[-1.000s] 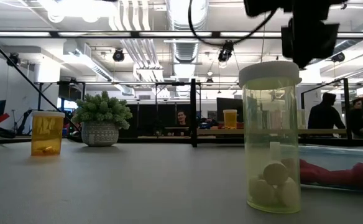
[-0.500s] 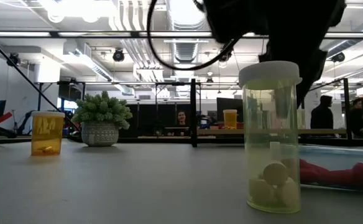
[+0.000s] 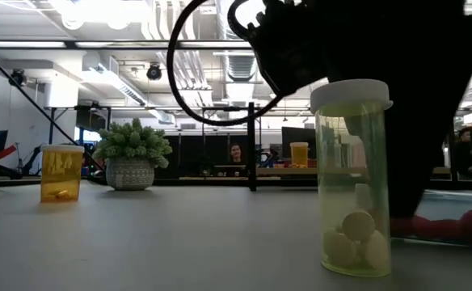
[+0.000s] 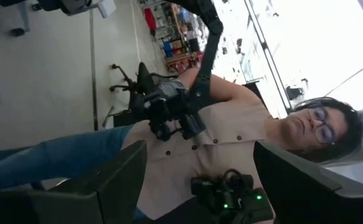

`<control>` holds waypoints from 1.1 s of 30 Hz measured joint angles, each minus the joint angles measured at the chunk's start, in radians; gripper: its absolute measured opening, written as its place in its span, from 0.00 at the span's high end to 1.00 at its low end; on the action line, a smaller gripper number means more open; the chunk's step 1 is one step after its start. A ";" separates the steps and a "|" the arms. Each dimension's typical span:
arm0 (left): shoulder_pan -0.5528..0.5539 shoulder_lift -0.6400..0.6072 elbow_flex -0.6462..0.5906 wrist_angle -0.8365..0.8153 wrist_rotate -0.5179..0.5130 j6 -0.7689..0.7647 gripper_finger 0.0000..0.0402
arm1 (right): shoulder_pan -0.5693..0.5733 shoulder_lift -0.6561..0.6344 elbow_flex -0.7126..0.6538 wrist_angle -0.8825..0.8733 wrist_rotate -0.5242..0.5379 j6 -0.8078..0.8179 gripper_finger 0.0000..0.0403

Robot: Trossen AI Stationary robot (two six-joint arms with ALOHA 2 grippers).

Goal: Pick and place medicine bottles onto shelf by color
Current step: Put the right blue pill bottle on the shelf aligned with the other blue pill bottle

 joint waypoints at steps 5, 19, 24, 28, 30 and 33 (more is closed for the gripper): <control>-0.001 -0.022 -0.012 -0.001 0.000 0.003 0.31 | 0.005 0.002 -0.003 -0.004 0.046 0.014 0.58; 0.002 -0.023 -0.012 -0.001 -0.027 0.028 0.31 | 0.005 -0.024 -0.011 -0.017 0.049 -0.005 0.78; 0.024 -0.023 -0.011 0.000 -0.074 0.028 0.31 | 0.000 -0.115 -0.011 -0.031 0.077 -0.049 0.77; 0.060 -0.023 -0.011 0.000 -0.120 0.041 0.31 | -0.007 -0.223 -0.011 -0.056 0.176 -0.093 0.77; 0.084 -0.023 -0.011 -0.001 -0.147 0.076 0.31 | -0.011 -0.280 -0.011 -0.081 0.239 -0.109 0.77; 0.127 -0.023 -0.010 0.001 -0.197 0.138 0.31 | -0.013 -0.361 -0.011 -0.132 0.332 -0.137 0.77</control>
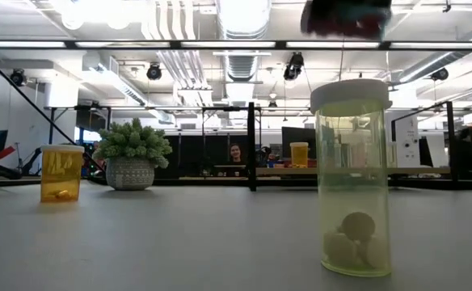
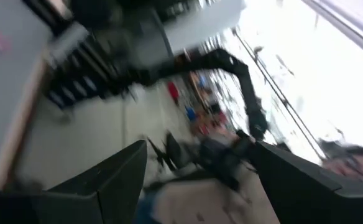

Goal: Pick and place medicine bottles onto shelf by color
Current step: Put the right blue pill bottle on the shelf aligned with the other blue pill bottle

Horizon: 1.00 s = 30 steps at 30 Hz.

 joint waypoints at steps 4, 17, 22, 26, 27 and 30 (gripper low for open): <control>0.062 0.000 0.003 0.000 -0.079 0.151 0.31 | 0.000 -0.095 0.000 -0.044 0.138 -0.024 0.77; 0.206 0.021 0.079 0.003 -0.433 0.673 0.31 | -0.008 -0.265 0.000 0.013 0.556 -0.141 0.77; 0.253 0.021 0.145 0.005 -0.500 0.906 0.31 | -0.050 -0.312 0.000 0.184 0.597 -0.293 0.77; 0.310 0.021 0.200 0.000 -0.513 1.031 0.31 | -0.100 -0.339 0.001 0.336 0.601 -0.454 0.77; 0.328 0.021 0.209 0.001 -0.513 1.044 0.31 | -0.114 -0.345 0.001 0.368 0.600 -0.483 0.77; 0.382 0.021 0.230 -0.001 -0.509 1.039 0.31 | -0.152 -0.363 0.001 0.438 0.598 -0.544 0.77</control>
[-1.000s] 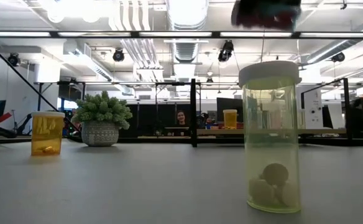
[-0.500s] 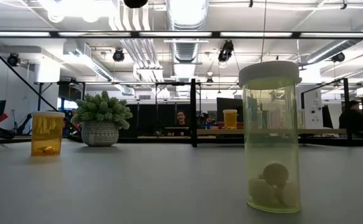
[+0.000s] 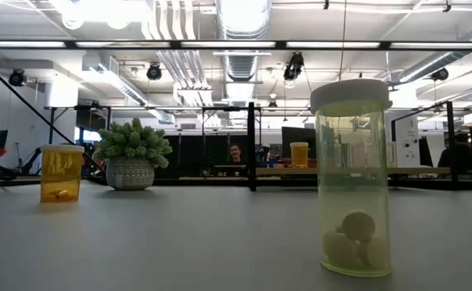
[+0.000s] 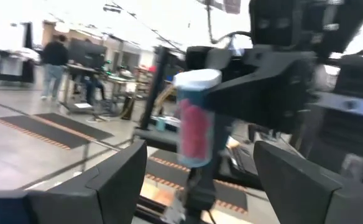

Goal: Pick and place medicine bottles onto shelf by color
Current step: Put the right blue pill bottle on the shelf aligned with the other blue pill bottle

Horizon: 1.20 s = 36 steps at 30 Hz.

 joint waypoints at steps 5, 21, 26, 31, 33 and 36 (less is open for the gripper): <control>0.088 0.000 0.027 -0.001 0.186 -0.006 0.31 | -0.057 -0.015 0.001 0.022 -0.006 -0.050 0.77; 0.246 -0.008 0.029 -0.046 0.428 -0.006 0.39 | -0.189 0.023 0.001 0.200 -0.211 -0.169 0.77; 0.252 -0.013 0.032 -0.071 0.429 -0.004 0.53 | -0.193 0.023 0.001 0.199 -0.212 -0.146 0.77; 0.256 -0.013 0.032 -0.072 0.429 0.003 0.66 | -0.193 0.025 0.001 0.199 -0.212 -0.127 0.77; 0.256 -0.013 0.032 -0.073 0.428 0.003 0.70 | -0.193 0.025 0.001 0.195 -0.213 -0.117 0.77; 0.256 -0.013 0.032 -0.075 0.428 0.004 0.75 | -0.193 0.025 0.001 0.187 -0.214 -0.104 0.77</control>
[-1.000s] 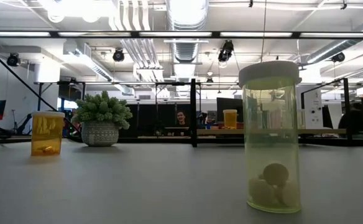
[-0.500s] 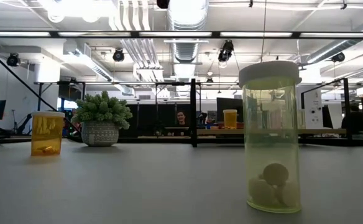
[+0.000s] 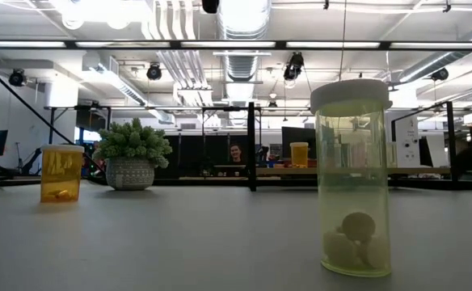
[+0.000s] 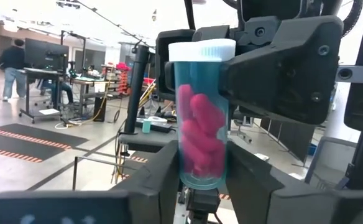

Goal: Pick and place medicine bottles onto shelf by color
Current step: Put the right blue pill bottle on the shelf aligned with the other blue pill bottle

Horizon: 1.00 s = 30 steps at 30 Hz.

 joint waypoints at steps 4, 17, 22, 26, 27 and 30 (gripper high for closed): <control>0.000 0.000 -0.001 0.000 0.000 0.032 0.78 | 0.000 0.000 0.000 -0.004 0.000 -0.003 0.77; -0.001 -0.001 -0.005 -0.006 0.009 0.052 0.80 | -0.001 0.002 -0.001 -0.098 -0.064 0.000 0.58; -0.001 0.001 -0.011 -0.030 0.009 0.051 0.78 | -0.001 -0.022 0.020 -0.255 -0.075 0.033 0.47; -0.001 0.003 -0.010 -0.085 0.017 0.042 0.78 | -0.013 -0.041 0.110 -0.486 -0.156 0.166 0.44; 0.000 0.007 -0.006 -0.100 0.041 0.040 0.78 | -0.017 -0.044 0.133 -0.529 -0.186 0.193 0.43; -0.001 0.029 -0.001 -0.119 0.110 -0.014 0.78 | -0.026 -0.047 0.168 -0.638 -0.277 0.224 0.44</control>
